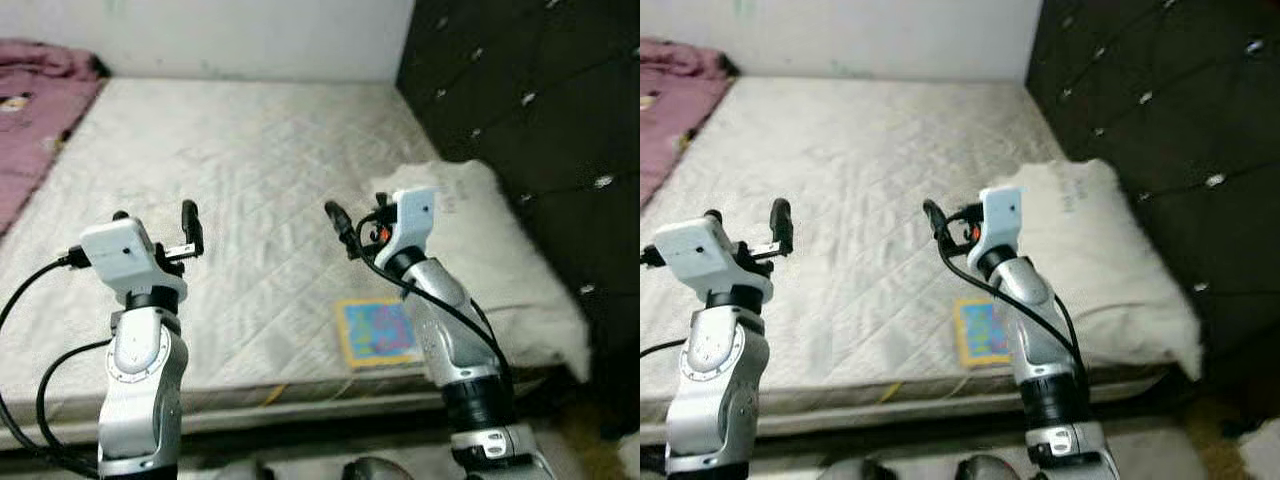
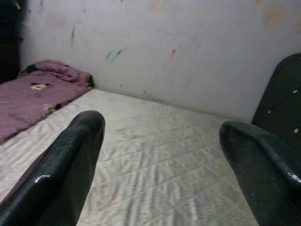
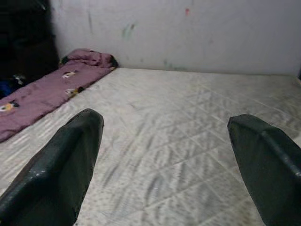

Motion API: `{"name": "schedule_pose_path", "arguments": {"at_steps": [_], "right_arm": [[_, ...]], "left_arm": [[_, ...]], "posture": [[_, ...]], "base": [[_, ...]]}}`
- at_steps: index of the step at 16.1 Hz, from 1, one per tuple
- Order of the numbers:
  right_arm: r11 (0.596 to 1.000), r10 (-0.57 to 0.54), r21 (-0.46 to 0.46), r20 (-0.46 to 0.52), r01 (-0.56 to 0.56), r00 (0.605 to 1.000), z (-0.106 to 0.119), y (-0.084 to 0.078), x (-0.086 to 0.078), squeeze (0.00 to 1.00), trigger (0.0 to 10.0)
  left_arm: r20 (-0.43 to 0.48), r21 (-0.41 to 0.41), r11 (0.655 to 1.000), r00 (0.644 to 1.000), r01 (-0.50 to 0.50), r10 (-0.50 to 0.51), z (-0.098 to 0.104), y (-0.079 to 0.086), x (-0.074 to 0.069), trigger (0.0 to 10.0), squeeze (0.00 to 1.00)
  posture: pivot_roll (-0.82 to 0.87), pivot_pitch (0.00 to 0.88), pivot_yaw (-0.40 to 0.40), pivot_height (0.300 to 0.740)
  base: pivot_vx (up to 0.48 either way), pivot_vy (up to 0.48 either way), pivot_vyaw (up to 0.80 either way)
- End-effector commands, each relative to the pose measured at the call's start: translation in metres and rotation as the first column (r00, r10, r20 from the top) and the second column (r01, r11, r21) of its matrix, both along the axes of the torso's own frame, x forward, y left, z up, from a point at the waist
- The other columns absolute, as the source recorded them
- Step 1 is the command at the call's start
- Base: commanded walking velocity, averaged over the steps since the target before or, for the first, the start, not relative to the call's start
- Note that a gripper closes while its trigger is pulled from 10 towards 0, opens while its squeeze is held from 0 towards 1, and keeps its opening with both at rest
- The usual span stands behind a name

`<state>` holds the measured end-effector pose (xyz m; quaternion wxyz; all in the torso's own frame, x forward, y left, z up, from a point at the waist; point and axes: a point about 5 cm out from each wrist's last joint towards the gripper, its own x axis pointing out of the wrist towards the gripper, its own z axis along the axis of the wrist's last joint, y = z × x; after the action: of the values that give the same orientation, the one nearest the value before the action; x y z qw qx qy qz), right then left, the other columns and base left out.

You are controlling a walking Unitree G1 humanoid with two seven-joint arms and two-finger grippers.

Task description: Clean up the room

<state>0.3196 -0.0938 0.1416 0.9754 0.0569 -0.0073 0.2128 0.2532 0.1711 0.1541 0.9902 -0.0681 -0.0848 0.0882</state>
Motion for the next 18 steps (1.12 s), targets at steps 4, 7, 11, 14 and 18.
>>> {"name": "schedule_pose_path", "arguments": {"at_steps": [4, 7, 11, 14, 18], "right_arm": [[1.0, -0.005, -0.012, -0.012, 0.005, 1.0, -0.0019, -0.0039, 0.0001, 0.0, 10.0], [1.0, -0.004, -0.016, -0.016, 0.004, 1.0, -0.0029, -0.0037, 0.0003, 0.0, 10.0], [1.0, -0.003, -0.022, -0.018, 0.003, 1.0, -0.0038, -0.0037, 0.0, 0.0, 10.0], [1.0, 0.002, -0.023, -0.022, -0.002, 1.0, -0.0049, -0.0035, 0.0001, 0.0, 10.0], [1.0, 0.009, -0.023, -0.026, -0.009, 1.0, -0.0052, -0.0023, 0.0002, 0.0, 10.0]], "left_arm": [[-0.009, -0.016, 1.0, 1.0, 0.013, -0.013, -0.0013, -0.0045, 0.0004, 10.0, 0.0], [-0.007, -0.013, 1.0, 1.0, 0.017, -0.017, -0.0012, -0.0045, 0.0006, 10.0, 0.0], [-0.009, -0.01, 1.0, 1.0, 0.021, -0.021, -0.0013, -0.0049, 0.0008, 10.0, 0.0], [-0.006, -0.022, 1.0, 1.0, 0.02, -0.02, -0.0017, -0.005, 0.0014, 10.0, 0.0], [-0.003, -0.033, 0.999, 1.0, 0.017, -0.017, -0.0012, -0.0046, 0.0016, 10.0, 0.0]], "posture": [[0.0, 0.0, -0.02, 0.74], [0.0, 0.0, -0.018, 0.74], [0.0, 0.0, -0.017, 0.74], [0.0, 0.0, -0.018, 0.74], [0.0, 0.0, -0.017, 0.74]], "base": [[0.0, 0.24, 0.0], [0.0, 0.48, 0.0], [0.0, 0.48, 0.0], [0.0, 0.48, 0.0], [0.0, 0.48, -0.4]]}}
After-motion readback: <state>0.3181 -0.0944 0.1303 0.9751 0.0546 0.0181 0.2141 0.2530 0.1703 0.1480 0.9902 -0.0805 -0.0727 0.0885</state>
